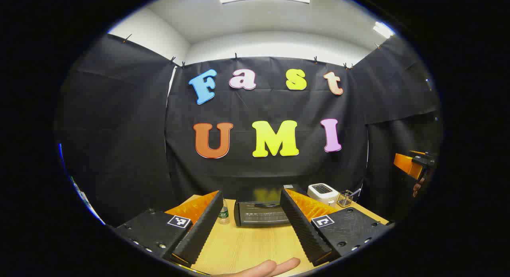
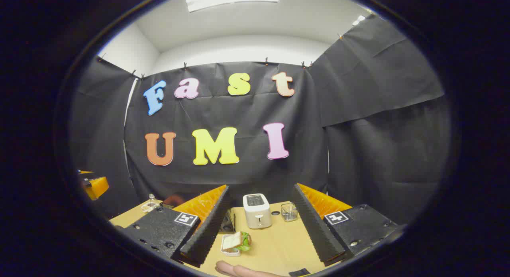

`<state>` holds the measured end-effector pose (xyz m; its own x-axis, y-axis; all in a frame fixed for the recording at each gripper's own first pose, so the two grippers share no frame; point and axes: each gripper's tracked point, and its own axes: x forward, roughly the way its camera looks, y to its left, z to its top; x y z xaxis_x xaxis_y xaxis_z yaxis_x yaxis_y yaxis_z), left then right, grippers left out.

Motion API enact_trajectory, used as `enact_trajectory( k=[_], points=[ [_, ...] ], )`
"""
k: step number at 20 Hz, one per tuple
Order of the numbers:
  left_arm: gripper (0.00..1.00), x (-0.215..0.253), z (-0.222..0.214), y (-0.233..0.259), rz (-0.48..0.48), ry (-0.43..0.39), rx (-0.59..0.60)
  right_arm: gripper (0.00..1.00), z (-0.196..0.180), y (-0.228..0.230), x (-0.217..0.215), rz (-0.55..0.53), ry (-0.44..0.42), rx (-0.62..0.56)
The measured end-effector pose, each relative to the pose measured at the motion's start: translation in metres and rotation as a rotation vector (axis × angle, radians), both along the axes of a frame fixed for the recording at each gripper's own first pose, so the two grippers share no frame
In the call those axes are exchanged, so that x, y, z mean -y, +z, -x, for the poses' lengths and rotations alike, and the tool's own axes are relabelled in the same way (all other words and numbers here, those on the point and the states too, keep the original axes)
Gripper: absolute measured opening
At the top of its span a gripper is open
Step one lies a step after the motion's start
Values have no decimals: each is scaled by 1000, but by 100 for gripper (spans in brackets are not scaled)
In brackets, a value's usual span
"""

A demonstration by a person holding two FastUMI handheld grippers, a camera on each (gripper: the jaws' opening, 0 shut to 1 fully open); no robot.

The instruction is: Open the electric oven with the left hand, put the food in, and close the electric oven.

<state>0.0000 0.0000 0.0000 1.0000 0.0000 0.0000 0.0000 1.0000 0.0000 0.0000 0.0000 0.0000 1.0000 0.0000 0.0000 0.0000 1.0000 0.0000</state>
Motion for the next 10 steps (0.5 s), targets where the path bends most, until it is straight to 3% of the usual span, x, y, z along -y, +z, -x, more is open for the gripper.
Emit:
enact_trajectory(
  k=[3, 4, 5, 6, 7, 8, 9, 10],
  points=[
    [94, 3, -5, -4, 2, 1, -11, 90, -4, -4, 7, 14, -11, -2],
    [95, 4, -4, -5, 7, -1, -17, 100, -5, -4, 7, 17, -9, 2],
    [95, 4, -5, -6, 4, 0, -20, 100, -6, -2, 9, 20, -10, 7],
    [95, 3, -7, -7, -3, 3, -21, 89, -7, -3, 14, 22, -18, 14],
    [95, 3, -8, -8, -9, 4, -22, 90, -7, -2, 18, 24, -25, 20],
    [95, 6, -8, -10, -12, 3, -26, 100, -7, -1, 19, 24, -27, 27],
    [95, 8, -9, -11, -14, -1, -30, 90, -7, 0, 19, 25, -27, 28],
    [95, 9, -9, -12, -13, -5, -36, 100, -8, -3, 19, 28, -22, 24]
  ],
)
